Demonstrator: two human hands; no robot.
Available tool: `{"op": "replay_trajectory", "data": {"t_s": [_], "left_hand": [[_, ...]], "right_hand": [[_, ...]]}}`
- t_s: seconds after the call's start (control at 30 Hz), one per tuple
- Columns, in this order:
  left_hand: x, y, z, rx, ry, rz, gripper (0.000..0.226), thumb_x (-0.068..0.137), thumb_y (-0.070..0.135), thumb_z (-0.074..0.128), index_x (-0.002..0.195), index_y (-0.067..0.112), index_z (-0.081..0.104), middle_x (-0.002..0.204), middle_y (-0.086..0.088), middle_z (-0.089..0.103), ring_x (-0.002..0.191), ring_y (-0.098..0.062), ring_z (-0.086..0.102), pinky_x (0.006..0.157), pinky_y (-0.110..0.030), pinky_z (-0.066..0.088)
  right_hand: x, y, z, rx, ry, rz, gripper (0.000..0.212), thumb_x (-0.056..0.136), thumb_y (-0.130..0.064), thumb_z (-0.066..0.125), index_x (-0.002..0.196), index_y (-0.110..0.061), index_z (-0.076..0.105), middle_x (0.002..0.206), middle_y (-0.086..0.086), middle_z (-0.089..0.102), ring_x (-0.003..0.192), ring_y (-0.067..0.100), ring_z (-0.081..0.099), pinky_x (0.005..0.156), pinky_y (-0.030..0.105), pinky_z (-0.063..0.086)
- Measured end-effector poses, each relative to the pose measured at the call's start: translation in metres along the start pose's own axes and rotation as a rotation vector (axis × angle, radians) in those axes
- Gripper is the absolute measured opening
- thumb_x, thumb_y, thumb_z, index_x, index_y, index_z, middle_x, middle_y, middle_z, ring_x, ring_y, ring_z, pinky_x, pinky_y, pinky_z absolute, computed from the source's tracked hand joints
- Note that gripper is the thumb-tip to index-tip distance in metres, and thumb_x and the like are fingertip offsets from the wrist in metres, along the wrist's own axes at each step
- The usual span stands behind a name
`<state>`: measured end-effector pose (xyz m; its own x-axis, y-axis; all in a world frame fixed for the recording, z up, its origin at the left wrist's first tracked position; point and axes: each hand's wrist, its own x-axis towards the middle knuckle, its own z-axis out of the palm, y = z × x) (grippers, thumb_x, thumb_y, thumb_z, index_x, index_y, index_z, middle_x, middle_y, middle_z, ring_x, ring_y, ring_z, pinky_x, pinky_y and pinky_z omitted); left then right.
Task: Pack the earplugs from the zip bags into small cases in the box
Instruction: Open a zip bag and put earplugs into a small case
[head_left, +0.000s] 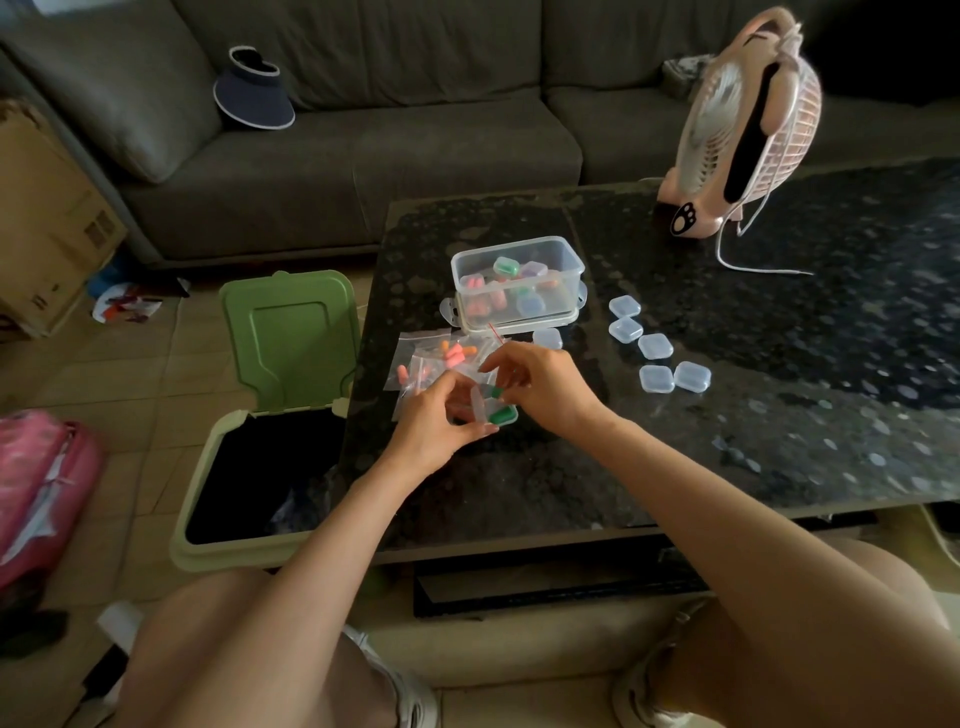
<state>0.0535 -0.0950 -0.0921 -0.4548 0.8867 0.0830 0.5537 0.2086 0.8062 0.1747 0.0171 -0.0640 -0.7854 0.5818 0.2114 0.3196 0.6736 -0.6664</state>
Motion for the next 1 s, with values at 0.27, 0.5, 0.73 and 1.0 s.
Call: {"op": "replay_trajectory", "data": {"t_s": [0.27, 0.5, 0.73, 1.0], "left_hand": [[-0.001, 0.004, -0.001, -0.05, -0.015, -0.008, 0.047, 0.071, 0.014, 0.08, 0.111, 0.016, 0.056, 0.092, 0.011, 0.063, 0.088, -0.007, 0.063, 0.098, -0.045, 0.046], [-0.001, -0.001, -0.002, 0.054, 0.065, 0.066, 0.039, 0.067, 0.029, 0.082, 0.094, 0.036, 0.056, 0.111, 0.003, 0.066, 0.097, -0.017, 0.064, 0.103, -0.056, 0.036], [-0.004, 0.009, -0.002, 0.151, 0.045, 0.18, 0.053, 0.066, 0.025, 0.081, 0.115, 0.012, 0.065, 0.103, 0.004, 0.057, 0.084, -0.012, 0.059, 0.081, -0.027, 0.05], [-0.001, 0.004, -0.002, 0.152, 0.159, 0.096, 0.036, 0.076, 0.017, 0.075, 0.109, 0.013, 0.062, 0.102, 0.003, 0.062, 0.087, -0.014, 0.064, 0.11, -0.028, 0.034]], "right_hand": [[0.002, 0.002, 0.004, 0.01, -0.004, 0.06, 0.032, 0.079, -0.003, 0.069, 0.108, -0.015, 0.065, 0.092, -0.002, 0.064, 0.084, 0.014, 0.061, 0.081, 0.029, 0.053], [0.003, 0.001, -0.009, 0.584, -0.267, 0.552, 0.025, 0.094, -0.029, 0.056, 0.105, -0.006, 0.058, 0.085, 0.019, 0.069, 0.07, 0.027, 0.07, 0.067, 0.035, 0.06], [0.0, -0.003, -0.004, 0.592, -0.257, 0.522, 0.029, 0.085, -0.006, 0.067, 0.112, -0.006, 0.058, 0.091, 0.02, 0.064, 0.064, 0.026, 0.068, 0.068, 0.037, 0.06], [-0.001, -0.004, -0.013, 0.68, -0.131, 0.575, 0.028, 0.083, 0.002, 0.066, 0.11, -0.001, 0.061, 0.094, 0.02, 0.064, 0.066, 0.026, 0.068, 0.056, 0.029, 0.059]]}}
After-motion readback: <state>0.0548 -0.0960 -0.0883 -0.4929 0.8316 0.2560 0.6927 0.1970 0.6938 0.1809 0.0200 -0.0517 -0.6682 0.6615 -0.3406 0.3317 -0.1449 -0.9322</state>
